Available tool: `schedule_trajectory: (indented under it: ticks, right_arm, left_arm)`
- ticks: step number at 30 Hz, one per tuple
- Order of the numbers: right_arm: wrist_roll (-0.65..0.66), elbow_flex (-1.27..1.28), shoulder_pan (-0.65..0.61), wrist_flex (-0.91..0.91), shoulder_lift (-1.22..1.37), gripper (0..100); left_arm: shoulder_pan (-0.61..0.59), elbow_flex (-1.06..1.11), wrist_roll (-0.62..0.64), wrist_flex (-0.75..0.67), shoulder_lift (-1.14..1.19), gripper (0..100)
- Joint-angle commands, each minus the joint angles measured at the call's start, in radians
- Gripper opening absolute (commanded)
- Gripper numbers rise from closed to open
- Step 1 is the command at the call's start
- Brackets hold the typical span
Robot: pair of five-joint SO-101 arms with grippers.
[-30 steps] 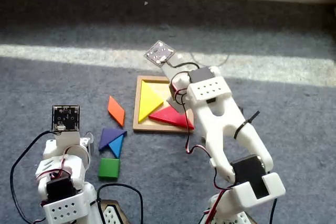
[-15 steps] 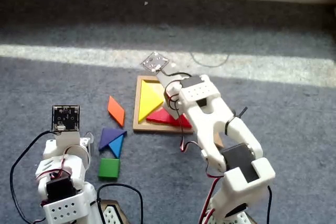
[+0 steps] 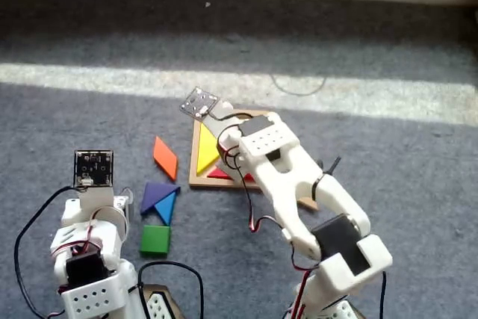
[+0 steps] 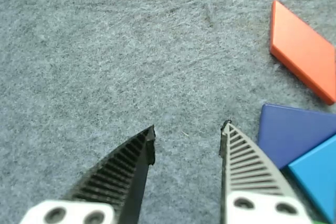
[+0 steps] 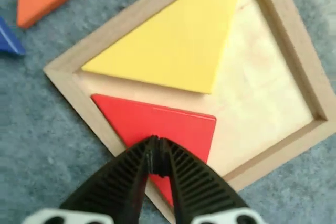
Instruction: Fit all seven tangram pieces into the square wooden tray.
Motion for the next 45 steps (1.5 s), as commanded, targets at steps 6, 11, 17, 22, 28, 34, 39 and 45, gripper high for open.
schedule_trajectory:
  ticks: [6, 11, 17, 22, 28, 34, 39, 45]
  right_arm:
    - [0.028, 0.045, 0.085, 0.008, -0.010, 1.5]
    - [0.032, 0.042, 0.059, 0.008, 0.047, 1.5]
    - [0.029, 0.042, -0.065, 0.007, 0.051, 1.5]
    - [0.028, 0.018, -0.093, 0.008, 0.050, 1.5]
    - [0.028, -0.016, -0.067, 0.081, 0.025, 1.5]
    - [0.008, 0.044, -0.064, 0.094, -0.217, 1.5]
    - [-0.055, 0.174, -0.002, 0.035, -0.404, 1.5]
    - [-0.129, 0.225, 0.153, 0.065, -0.542, 1.9]
  left_arm:
    - [-0.002, 0.018, 0.005, -0.029, -0.007, 21]
    - [-0.002, 0.018, 0.005, -0.029, -0.007, 21]
    - [-0.002, 0.018, 0.005, -0.029, -0.007, 21]
    - [-0.002, 0.018, 0.005, -0.029, -0.007, 21]
    - [-0.002, 0.018, 0.005, -0.029, -0.007, 21]
    - [-0.002, 0.018, 0.005, -0.031, -0.007, 21]
    - [-0.002, 0.018, 0.005, -0.031, -0.007, 21]
    - [-0.002, 0.018, 0.005, -0.031, -0.007, 21]
